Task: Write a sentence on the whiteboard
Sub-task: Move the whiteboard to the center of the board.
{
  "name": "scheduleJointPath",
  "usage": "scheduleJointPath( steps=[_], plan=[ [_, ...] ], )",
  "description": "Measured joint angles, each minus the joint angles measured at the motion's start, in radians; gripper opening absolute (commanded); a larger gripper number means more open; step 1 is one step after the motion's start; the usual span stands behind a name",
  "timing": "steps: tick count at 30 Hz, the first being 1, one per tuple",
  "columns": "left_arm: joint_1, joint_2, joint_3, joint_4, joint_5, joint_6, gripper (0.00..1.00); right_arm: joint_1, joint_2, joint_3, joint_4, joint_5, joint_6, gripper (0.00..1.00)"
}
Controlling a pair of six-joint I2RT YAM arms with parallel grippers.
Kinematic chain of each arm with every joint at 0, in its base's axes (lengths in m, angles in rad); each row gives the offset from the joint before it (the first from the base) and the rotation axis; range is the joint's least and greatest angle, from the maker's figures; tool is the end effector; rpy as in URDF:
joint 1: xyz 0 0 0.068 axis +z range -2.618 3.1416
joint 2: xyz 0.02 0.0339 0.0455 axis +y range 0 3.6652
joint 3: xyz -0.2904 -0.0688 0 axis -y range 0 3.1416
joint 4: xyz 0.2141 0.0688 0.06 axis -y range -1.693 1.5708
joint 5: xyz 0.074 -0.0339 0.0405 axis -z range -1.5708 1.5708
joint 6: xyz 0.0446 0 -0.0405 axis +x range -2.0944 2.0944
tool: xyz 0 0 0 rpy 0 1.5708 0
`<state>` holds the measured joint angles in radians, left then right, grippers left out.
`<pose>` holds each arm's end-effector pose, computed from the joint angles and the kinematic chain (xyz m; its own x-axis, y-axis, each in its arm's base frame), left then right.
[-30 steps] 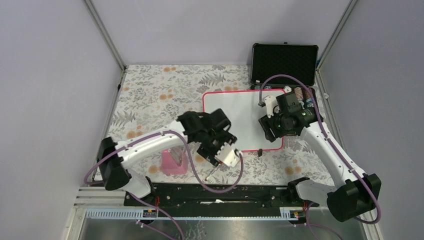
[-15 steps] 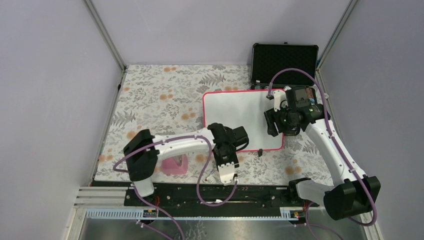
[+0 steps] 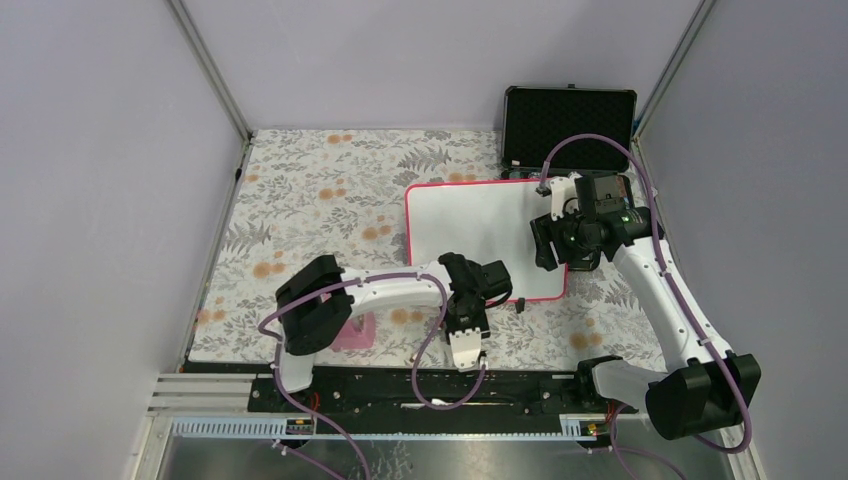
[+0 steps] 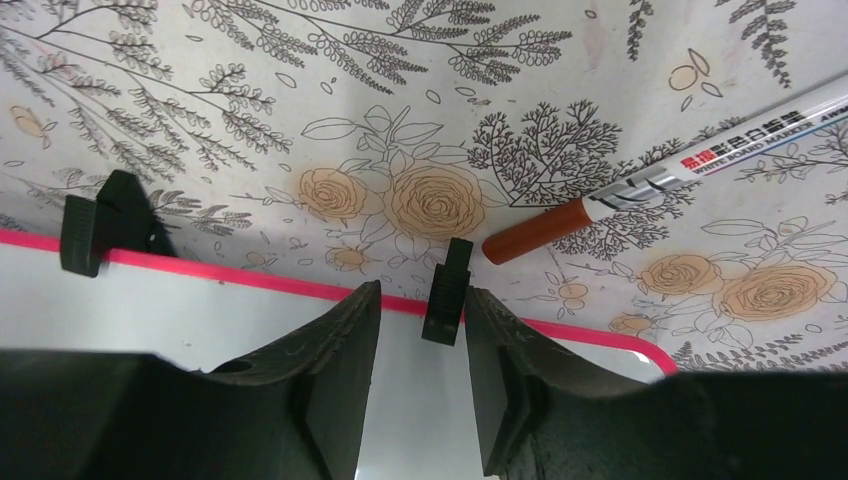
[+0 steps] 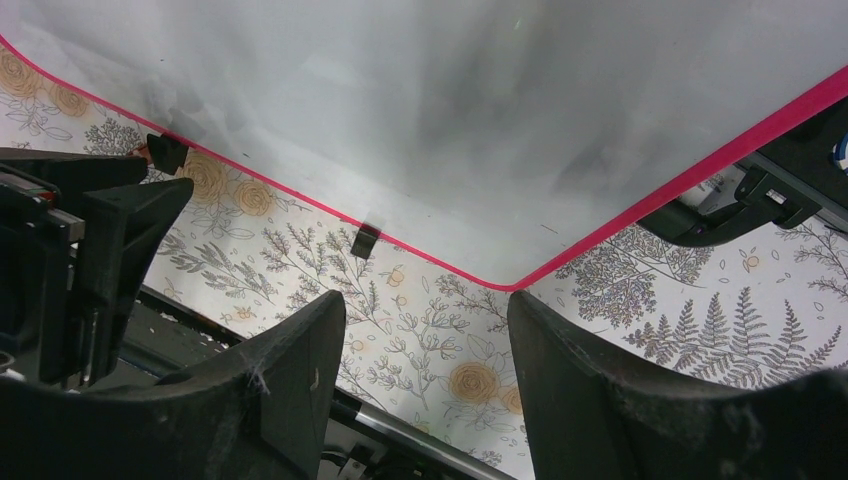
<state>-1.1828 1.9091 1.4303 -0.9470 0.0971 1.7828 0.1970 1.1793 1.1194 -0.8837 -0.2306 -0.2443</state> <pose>0.1289 -0.3267 0.2249 0.9846 0.1627 -0.0634 0.1710 -0.9720 0.1614 0.1896 0.0482 0.3339 -0.6925 -0.3783 -0.6142 -0.5046 0.8625 0.0376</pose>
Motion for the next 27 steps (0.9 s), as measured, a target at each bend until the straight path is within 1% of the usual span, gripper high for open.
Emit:
scheduleJointPath(
  steps=[4,6,11,18,21,27],
  plan=[
    [0.0,0.026,0.001,0.006,-0.023,0.005,0.43,-0.004,0.0,0.0,0.0,0.0,0.003,0.69],
    [0.002,0.036,0.002,0.007,-0.037,0.005,0.41,-0.005,0.0,0.0,0.0,0.0,0.004,0.69],
    [0.013,0.065,0.006,0.01,-0.069,0.003,0.3,-0.009,-0.003,0.0,0.0,0.0,0.006,0.69],
    [0.028,0.078,0.008,0.0,-0.071,-0.012,0.13,-0.01,-0.011,0.0,-0.002,0.0,0.006,0.69],
    [0.029,0.078,0.008,0.003,-0.073,-0.032,0.09,-0.011,-0.012,0.0,-0.002,0.0,0.006,0.7],
    [0.038,0.076,-0.001,0.014,-0.083,-0.083,0.04,-0.015,-0.015,0.0,-0.002,-0.001,0.006,0.7]
  ],
)
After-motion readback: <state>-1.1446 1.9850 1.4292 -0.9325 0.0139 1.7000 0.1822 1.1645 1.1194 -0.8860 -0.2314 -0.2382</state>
